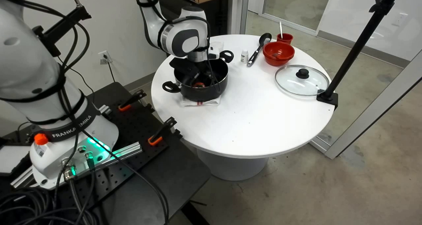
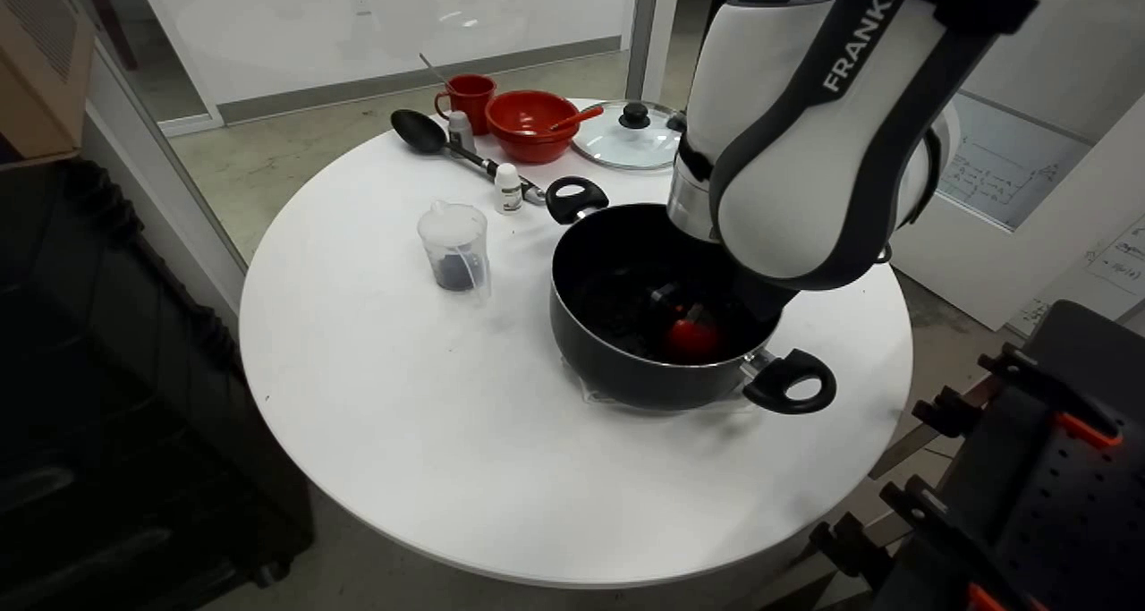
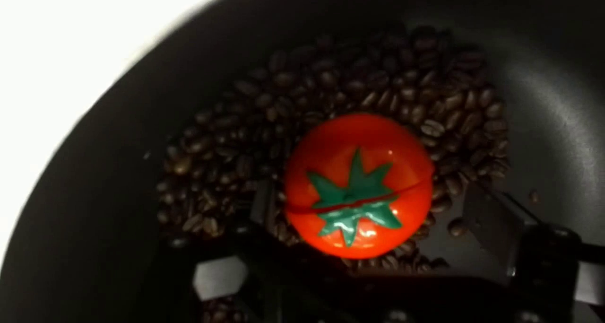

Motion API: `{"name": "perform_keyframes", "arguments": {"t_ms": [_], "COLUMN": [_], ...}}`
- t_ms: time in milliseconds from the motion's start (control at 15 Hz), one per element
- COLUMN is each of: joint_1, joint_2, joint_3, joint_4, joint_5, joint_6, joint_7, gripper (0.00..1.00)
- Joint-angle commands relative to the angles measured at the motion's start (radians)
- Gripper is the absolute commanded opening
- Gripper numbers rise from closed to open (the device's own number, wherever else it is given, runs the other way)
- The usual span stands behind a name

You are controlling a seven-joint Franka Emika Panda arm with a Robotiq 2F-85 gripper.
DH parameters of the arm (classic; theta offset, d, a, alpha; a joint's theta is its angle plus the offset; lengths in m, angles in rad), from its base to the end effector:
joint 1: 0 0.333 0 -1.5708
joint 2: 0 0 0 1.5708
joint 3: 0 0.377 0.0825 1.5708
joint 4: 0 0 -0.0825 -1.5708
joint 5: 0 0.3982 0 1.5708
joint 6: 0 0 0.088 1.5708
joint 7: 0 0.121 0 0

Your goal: Put the tomato in the black pot

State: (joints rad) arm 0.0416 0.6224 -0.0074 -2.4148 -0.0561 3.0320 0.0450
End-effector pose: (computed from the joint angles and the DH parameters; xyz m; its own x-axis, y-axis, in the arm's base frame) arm 0.4972 0.0208 0.0823 0.9989 0.0463 -0.0051 0.0464 -0.9989 0.0104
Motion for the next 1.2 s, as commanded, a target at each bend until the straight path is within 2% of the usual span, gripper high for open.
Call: {"name": "perform_keyframes", "arguments": {"t_ms": [0,200,533,933,1000,1133], "joint_1": [-0.058,-0.071,-0.056,-0.049,-0.052,-0.052], "joint_2": [-0.082,-0.163,-0.302,-0.402,-0.366,-0.388], "joint_3": [0.057,0.063,0.026,0.010,0.014,0.011], "joint_4": [-0.005,-0.006,0.005,0.061,0.046,0.059], "joint_5": [0.042,0.070,0.068,0.064,0.059,0.058], "joint_6": [-0.089,-0.168,-0.270,-0.402,-0.343,-0.374], "joint_7": [-0.023,-0.012,0.002,0.033,0.011,0.014], "gripper": [1.00,1.00,1.00,1.00,1.00,1.00]}}
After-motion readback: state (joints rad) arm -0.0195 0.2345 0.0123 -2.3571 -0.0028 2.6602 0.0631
